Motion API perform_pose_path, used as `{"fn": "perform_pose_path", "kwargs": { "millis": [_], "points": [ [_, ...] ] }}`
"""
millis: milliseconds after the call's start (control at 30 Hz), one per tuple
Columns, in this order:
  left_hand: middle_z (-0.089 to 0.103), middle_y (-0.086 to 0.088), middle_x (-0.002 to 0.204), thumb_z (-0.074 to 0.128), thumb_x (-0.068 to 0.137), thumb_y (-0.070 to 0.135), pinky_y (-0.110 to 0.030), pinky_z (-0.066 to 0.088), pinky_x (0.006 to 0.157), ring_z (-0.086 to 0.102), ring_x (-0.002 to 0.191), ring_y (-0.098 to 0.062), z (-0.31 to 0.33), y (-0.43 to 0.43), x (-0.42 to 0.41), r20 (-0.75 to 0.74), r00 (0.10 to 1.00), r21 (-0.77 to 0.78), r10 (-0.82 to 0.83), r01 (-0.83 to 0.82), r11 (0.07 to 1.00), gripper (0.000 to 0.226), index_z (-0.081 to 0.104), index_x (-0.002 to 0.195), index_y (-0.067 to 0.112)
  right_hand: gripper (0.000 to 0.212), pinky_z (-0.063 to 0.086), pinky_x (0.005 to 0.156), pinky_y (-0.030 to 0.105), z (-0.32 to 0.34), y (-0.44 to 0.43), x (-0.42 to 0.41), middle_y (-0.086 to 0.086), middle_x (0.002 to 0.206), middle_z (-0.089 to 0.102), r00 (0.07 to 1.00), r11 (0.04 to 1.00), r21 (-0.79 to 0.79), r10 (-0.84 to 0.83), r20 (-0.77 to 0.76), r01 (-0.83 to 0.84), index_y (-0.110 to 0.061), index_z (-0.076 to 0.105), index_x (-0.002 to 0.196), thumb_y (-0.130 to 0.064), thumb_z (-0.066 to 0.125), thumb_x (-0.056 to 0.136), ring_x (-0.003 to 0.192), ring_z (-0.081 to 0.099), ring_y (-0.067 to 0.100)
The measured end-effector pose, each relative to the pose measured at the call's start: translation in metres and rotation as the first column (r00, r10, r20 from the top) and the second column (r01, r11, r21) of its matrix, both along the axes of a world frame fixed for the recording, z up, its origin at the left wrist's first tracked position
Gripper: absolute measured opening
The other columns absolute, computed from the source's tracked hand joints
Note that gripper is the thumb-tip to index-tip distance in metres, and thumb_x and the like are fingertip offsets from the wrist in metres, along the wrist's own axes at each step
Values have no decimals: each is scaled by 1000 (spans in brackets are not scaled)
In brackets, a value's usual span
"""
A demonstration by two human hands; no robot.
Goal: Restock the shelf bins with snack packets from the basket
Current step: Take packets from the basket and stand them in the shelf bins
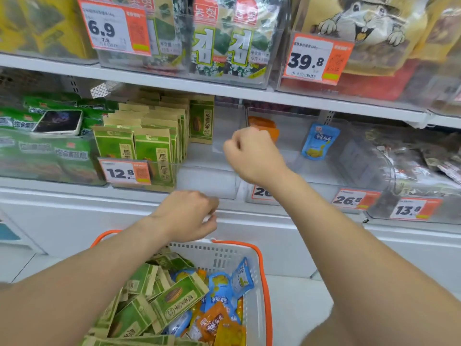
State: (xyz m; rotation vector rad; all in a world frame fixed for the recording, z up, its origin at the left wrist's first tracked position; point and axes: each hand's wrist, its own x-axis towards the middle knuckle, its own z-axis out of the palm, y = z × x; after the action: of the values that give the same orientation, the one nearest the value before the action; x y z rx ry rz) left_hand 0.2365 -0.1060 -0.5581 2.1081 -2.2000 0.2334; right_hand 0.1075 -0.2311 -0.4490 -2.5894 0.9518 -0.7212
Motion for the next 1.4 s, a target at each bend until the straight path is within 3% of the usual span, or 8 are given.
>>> {"fn": "perform_pose_path", "kwargs": {
  "millis": [167,267,433,500,600,833,1167,1400],
  "points": [
    [61,-1,108,53,99,48,-37,52,83,63,100,-30,-23,34,4,71,989,682,128,-142,718,27,65,105,24,35,42,53,39,-50,57,2,10,57,53,686,918,144,374,-624,-369,-6,54,60,-27,52,89,66,54,31],
    [62,-5,101,51,101,44,-43,55,87,58,92,-28,-52,53,-6,99,993,789,61,-116,603,32,61,89,17,27,49,54,34,-96,97,3,4,62,54,439,848,221,452,-777,-483,-13,51,63,-19,58,88,61,55,26],
    [63,-6,94,52,100,39,-43,57,81,57,77,-25,-94,85,-24,160,987,898,-20,-137,419,36,67,119,11,26,39,50,31,-175,144,-2,3,71,51,92,754,357,480,-872,-551,-16,48,70,-11,62,92,59,47,24],
    [62,-4,93,57,99,44,-43,57,75,60,78,-24,-103,91,-25,159,987,900,-2,-144,410,53,56,142,12,8,35,48,30,-207,154,-7,5,81,58,-42,738,423,474,-880,-527,-10,62,86,-9,59,93,69,54,27],
    [55,-2,95,54,105,40,-42,56,85,61,92,-26,-95,95,-22,167,985,902,-41,-136,409,44,54,139,12,29,33,46,31,-247,166,-18,13,110,67,-122,710,484,498,-859,-511,-3,64,120,-8,56,93,92,64,30],
    [70,-5,107,50,101,25,-32,37,49,57,72,-21,-101,88,-5,210,977,830,-46,-153,536,27,68,118,15,35,55,67,39,-285,180,-26,15,110,65,140,733,560,646,-750,-386,-1,52,125,-14,60,94,91,64,34],
    [68,-7,120,48,97,5,-31,37,53,57,82,-24,-89,76,-3,140,989,823,43,-141,551,37,65,129,15,31,56,70,38,-275,183,-16,8,83,65,238,725,633,688,-686,-273,0,70,91,-30,74,92,80,64,29],
    [59,-2,90,48,101,9,-33,45,67,53,73,-21,-60,71,-2,29,988,861,149,-100,498,17,64,97,13,34,50,94,31,-194,136,15,1,129,68,333,782,522,619,-711,-340,-19,73,127,-32,73,95,118,62,25]
  ]
}}
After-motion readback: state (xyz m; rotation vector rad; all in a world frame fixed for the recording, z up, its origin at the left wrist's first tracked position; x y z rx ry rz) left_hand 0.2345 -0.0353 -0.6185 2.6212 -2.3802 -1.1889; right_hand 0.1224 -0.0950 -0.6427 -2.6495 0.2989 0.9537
